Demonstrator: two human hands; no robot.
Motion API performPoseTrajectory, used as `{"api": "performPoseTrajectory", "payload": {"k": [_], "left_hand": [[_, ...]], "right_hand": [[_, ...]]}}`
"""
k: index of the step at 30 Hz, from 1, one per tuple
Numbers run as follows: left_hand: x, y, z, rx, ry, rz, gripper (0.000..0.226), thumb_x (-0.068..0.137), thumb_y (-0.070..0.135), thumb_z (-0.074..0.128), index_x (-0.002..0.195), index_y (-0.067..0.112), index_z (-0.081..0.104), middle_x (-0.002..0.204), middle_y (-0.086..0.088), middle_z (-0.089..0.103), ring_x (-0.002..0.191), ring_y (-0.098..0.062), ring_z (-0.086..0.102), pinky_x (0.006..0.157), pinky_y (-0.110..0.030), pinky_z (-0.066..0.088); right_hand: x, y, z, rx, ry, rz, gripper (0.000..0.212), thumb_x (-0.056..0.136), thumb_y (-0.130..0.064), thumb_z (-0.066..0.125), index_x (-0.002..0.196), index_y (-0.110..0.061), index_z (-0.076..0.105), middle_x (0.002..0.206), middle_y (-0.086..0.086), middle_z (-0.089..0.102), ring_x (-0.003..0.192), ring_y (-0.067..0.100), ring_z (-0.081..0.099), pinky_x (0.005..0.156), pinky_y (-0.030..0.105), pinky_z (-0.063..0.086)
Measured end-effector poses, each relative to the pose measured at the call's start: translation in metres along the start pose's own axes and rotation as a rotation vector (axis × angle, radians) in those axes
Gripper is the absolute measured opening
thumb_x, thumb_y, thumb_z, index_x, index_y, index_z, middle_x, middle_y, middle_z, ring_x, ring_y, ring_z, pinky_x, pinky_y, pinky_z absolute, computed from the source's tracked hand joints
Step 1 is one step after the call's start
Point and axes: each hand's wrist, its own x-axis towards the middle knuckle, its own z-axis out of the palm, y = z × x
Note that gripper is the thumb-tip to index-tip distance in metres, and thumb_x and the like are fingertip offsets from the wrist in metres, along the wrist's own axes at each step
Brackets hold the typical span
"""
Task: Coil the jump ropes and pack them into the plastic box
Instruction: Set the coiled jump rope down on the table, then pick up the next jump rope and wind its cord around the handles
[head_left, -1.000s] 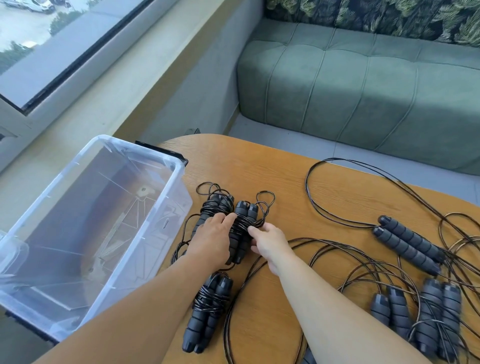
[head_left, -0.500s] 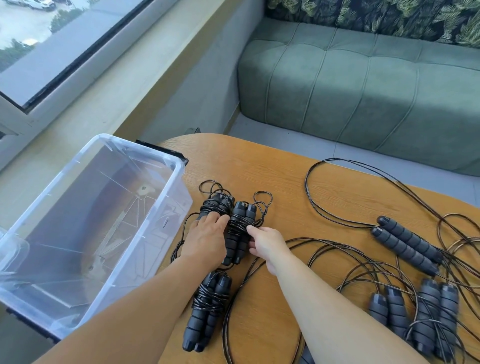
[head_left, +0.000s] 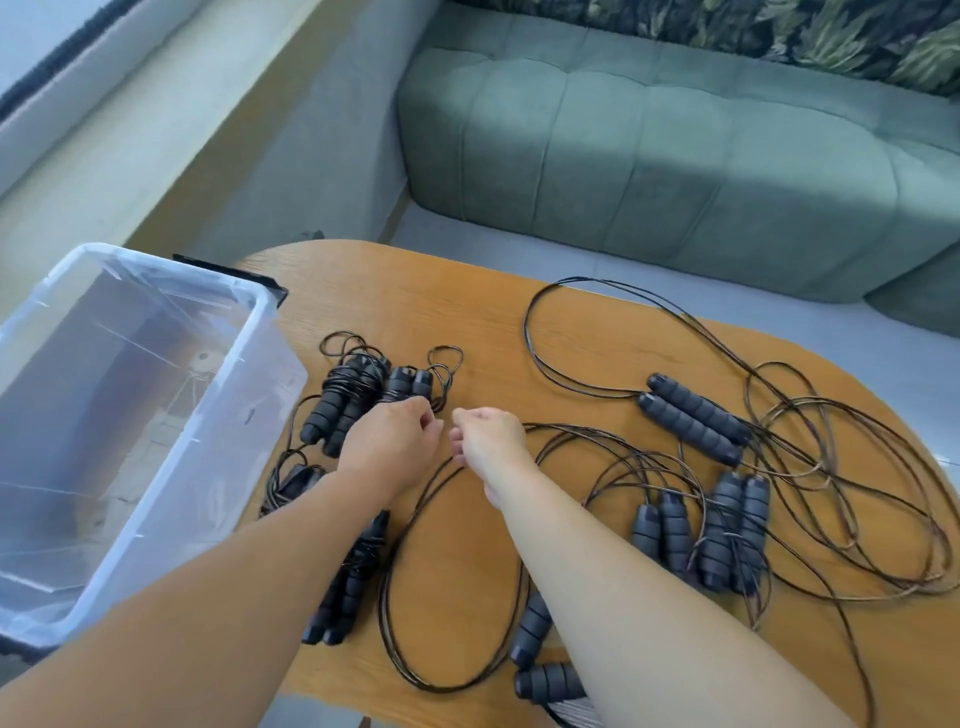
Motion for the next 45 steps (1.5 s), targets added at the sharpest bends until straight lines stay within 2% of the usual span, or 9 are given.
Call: {"api": "performPoseTrajectory", "payload": {"k": [9,13,17,20,22,27,34,39,45], "left_hand": [[-0.044,0.087,0.038,-0.188,-0.129,0.030,0.020,0.096,0.035,0.053,0.088,0.018,0.062,0.077,0.000,0.063,0.077,-0.024,0.060,0.064,-0.030,0.047],[-0.068,0.099,0.073,-0.159,-0.290,-0.071,0.016,0.097,0.030,0.052,0.092,0.019,0.063,0.082,0.001,0.064,0.080,-0.020,0.061,0.064,-0.028,0.048],[-0.092,0.105,0.108,-0.137,-0.405,-0.165,0.012,0.097,0.029,0.052,0.100,0.021,0.059,0.093,-0.001,0.065,0.081,-0.017,0.062,0.074,-0.032,0.055],[-0.105,0.102,0.124,-0.096,-0.385,-0.173,0.030,0.095,0.037,0.057,0.120,0.021,0.055,0.115,-0.001,0.057,0.097,-0.020,0.059,0.085,-0.035,0.054],[-0.110,0.097,0.131,-0.041,-0.389,-0.171,0.045,0.091,0.046,0.061,0.129,0.022,0.051,0.124,-0.001,0.051,0.107,-0.021,0.055,0.090,-0.036,0.052],[-0.119,0.092,0.145,0.012,-0.386,-0.149,0.062,0.087,0.046,0.068,0.139,0.023,0.043,0.134,0.000,0.050,0.119,-0.020,0.052,0.094,-0.035,0.051],[-0.116,0.087,0.129,-0.418,-0.354,-0.364,0.023,0.083,0.029,0.065,0.102,0.020,0.055,0.089,-0.003,0.065,0.074,-0.016,0.059,0.066,-0.034,0.052],[-0.106,0.077,0.114,-0.759,-0.369,-0.472,0.029,0.083,0.020,0.063,0.108,0.016,0.050,0.084,-0.014,0.067,0.068,-0.021,0.062,0.074,-0.044,0.058],[-0.098,0.086,0.123,-0.385,-0.355,-0.361,0.026,0.087,0.027,0.068,0.107,0.022,0.051,0.093,-0.003,0.062,0.074,-0.014,0.060,0.057,-0.023,0.046]], "right_hand": [[-0.051,0.042,-0.129,0.118,0.128,-0.064,0.016,0.095,-0.021,0.058,0.093,-0.010,0.070,0.075,0.001,0.066,0.063,0.012,0.058,0.059,0.025,0.050],[-0.061,0.081,-0.200,0.263,0.312,0.057,0.010,0.095,-0.011,0.059,0.094,-0.005,0.068,0.071,0.005,0.062,0.058,0.012,0.053,0.053,0.021,0.047],[-0.063,0.113,-0.214,0.194,0.257,0.150,0.009,0.094,-0.010,0.058,0.094,-0.006,0.067,0.074,0.006,0.062,0.058,0.013,0.053,0.050,0.021,0.046],[-0.067,0.131,-0.210,-0.198,0.157,0.040,0.011,0.090,-0.021,0.060,0.088,-0.019,0.071,0.077,-0.002,0.069,0.066,0.013,0.061,0.065,0.031,0.054],[-0.075,0.141,-0.204,-0.513,0.055,-0.081,0.008,0.086,-0.029,0.063,0.087,-0.027,0.071,0.083,-0.012,0.069,0.077,0.006,0.063,0.072,0.025,0.052],[-0.089,0.167,-0.181,-0.903,-0.164,-0.280,0.030,0.085,-0.040,0.067,0.112,-0.028,0.065,0.105,-0.009,0.055,0.095,0.012,0.058,0.083,0.027,0.049],[-0.088,0.177,-0.172,-1.216,-0.313,-0.425,0.044,0.087,-0.035,0.067,0.128,-0.022,0.057,0.118,-0.002,0.046,0.106,0.024,0.055,0.084,0.036,0.046],[-0.083,0.173,-0.174,-1.078,-0.245,-0.400,0.043,0.087,-0.049,0.062,0.122,-0.025,0.060,0.113,-0.007,0.048,0.098,0.018,0.057,0.081,0.031,0.048],[-0.029,0.116,-0.217,-0.766,0.305,-0.475,0.020,0.096,-0.035,0.054,0.103,-0.023,0.068,0.108,-0.005,0.059,0.088,0.010,0.059,0.077,0.026,0.051]]}}
